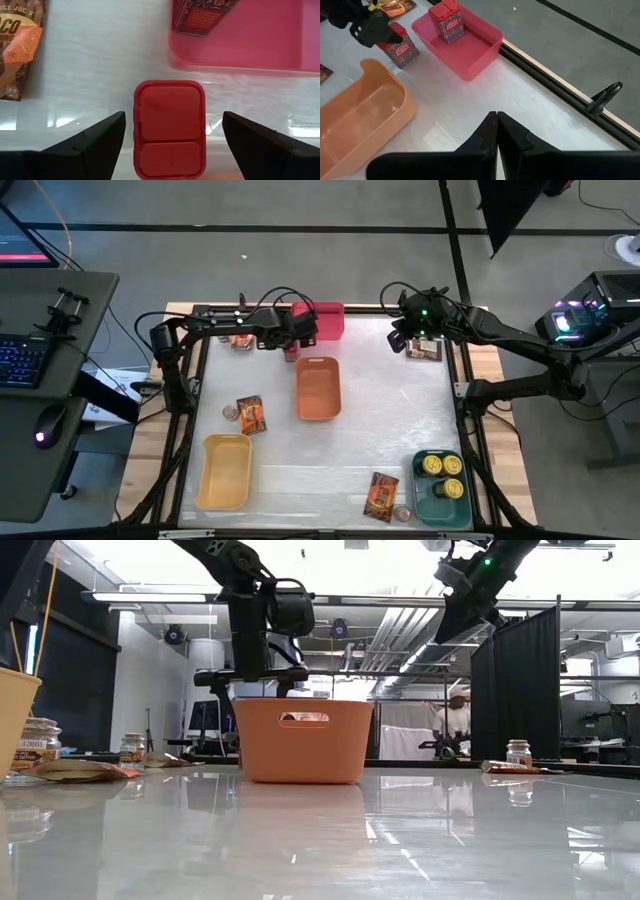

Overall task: Sort spices by type
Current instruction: Put the red spice can into the red bin

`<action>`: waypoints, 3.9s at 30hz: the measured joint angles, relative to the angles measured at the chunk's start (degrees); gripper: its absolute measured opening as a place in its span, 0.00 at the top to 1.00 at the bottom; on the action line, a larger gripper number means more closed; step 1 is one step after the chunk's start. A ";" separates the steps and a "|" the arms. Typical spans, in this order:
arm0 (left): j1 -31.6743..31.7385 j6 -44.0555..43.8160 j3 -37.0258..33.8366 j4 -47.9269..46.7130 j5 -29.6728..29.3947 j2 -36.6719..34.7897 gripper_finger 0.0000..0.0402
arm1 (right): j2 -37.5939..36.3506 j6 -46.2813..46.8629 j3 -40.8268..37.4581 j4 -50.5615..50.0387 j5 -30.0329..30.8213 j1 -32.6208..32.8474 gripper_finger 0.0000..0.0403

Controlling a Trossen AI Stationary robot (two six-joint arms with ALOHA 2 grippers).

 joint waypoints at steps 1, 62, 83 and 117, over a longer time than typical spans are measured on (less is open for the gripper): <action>0.00 0.32 0.00 -0.07 0.02 0.00 0.20 | 0.00 0.00 0.00 0.00 0.00 0.00 1.00; 0.68 7.47 -1.27 8.00 -0.15 0.52 0.20 | 0.00 -1.18 0.00 0.26 -0.60 0.02 1.00; -0.34 17.86 -1.27 7.12 0.97 4.11 0.20 | 0.00 -1.09 0.00 0.28 -1.75 0.02 1.00; -0.33 18.78 -1.11 5.81 0.97 6.03 0.45 | 0.00 0.44 0.00 1.18 -1.73 0.02 1.00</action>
